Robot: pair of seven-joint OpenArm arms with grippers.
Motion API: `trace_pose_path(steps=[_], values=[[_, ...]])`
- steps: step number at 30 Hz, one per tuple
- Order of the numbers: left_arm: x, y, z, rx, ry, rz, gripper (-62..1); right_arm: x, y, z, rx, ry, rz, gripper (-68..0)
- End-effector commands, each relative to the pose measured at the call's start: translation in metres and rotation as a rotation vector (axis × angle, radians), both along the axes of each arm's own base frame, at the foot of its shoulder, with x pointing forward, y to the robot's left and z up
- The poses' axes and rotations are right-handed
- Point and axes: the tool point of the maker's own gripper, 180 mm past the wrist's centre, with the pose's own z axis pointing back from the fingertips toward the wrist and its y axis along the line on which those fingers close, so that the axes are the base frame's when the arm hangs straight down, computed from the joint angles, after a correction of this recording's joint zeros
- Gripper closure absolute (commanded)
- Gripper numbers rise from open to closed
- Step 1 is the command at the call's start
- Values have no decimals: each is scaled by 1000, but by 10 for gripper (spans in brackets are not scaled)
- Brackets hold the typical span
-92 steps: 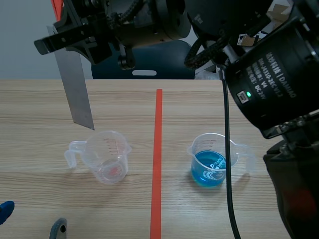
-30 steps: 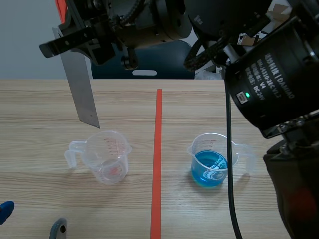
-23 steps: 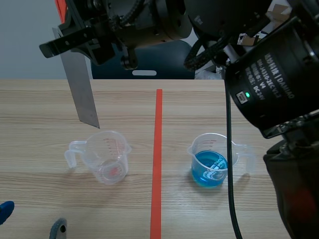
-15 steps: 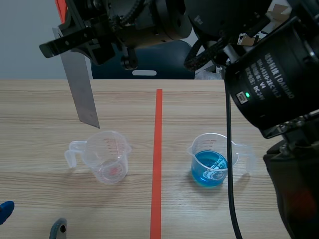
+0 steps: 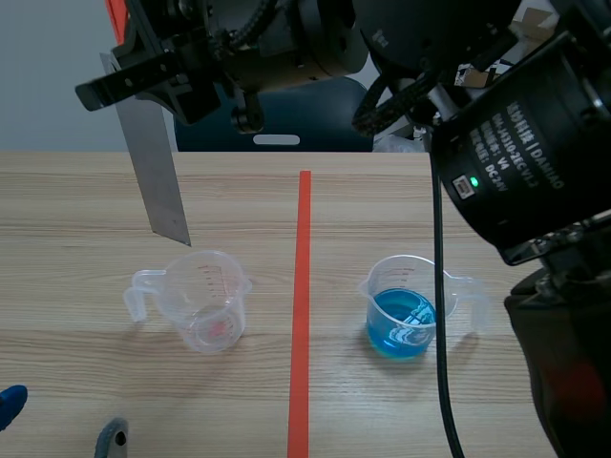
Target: Do the redox reaction experiment. move the plate over the left beaker
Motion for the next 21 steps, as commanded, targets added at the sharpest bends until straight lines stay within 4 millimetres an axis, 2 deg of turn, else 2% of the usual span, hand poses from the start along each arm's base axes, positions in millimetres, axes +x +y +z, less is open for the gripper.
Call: trace_pose_path(steps=[1, 21], values=[[1, 4, 6, 5, -28, 3, -551, -1, 3, 12, 26, -32, 12, -6], [1, 4, 6, 5, -28, 3, -551, -1, 4, 16, 46, -41, 11, -6]])
